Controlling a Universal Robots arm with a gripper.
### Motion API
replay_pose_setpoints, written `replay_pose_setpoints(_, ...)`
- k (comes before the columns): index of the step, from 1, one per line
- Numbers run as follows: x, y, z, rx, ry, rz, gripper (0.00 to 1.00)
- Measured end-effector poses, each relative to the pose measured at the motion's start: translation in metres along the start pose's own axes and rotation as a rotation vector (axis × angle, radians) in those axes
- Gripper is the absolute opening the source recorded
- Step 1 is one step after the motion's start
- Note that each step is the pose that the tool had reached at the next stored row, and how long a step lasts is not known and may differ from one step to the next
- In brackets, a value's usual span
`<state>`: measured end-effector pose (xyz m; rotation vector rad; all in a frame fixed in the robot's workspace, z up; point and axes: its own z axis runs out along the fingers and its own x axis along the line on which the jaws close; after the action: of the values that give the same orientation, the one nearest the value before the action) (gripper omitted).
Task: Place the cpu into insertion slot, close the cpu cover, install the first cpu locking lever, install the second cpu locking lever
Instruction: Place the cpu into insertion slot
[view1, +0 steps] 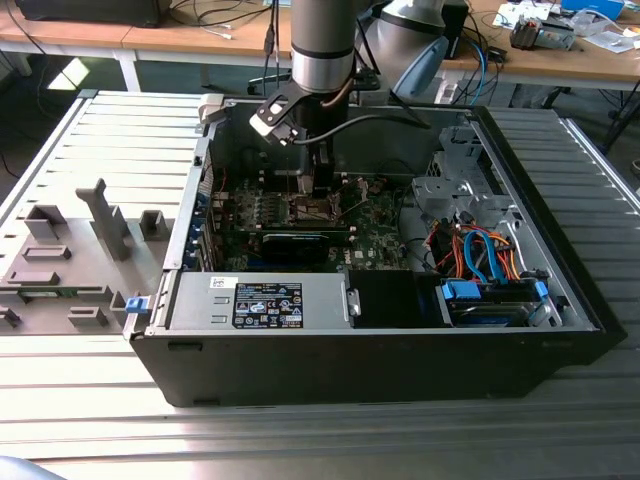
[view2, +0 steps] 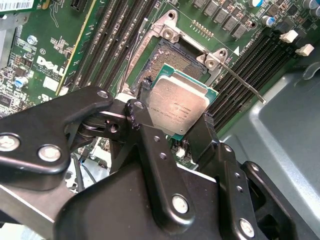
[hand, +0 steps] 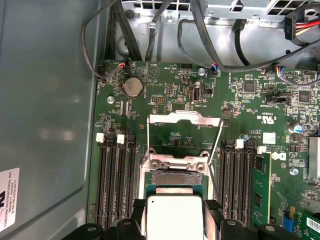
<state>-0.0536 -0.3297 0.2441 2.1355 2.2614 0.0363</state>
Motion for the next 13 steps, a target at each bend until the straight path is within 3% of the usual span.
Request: replay_pose_setpoints(13, 0.0, -0.0001, 0.0027, 0.0, 0.0, 0.0, 0.54)
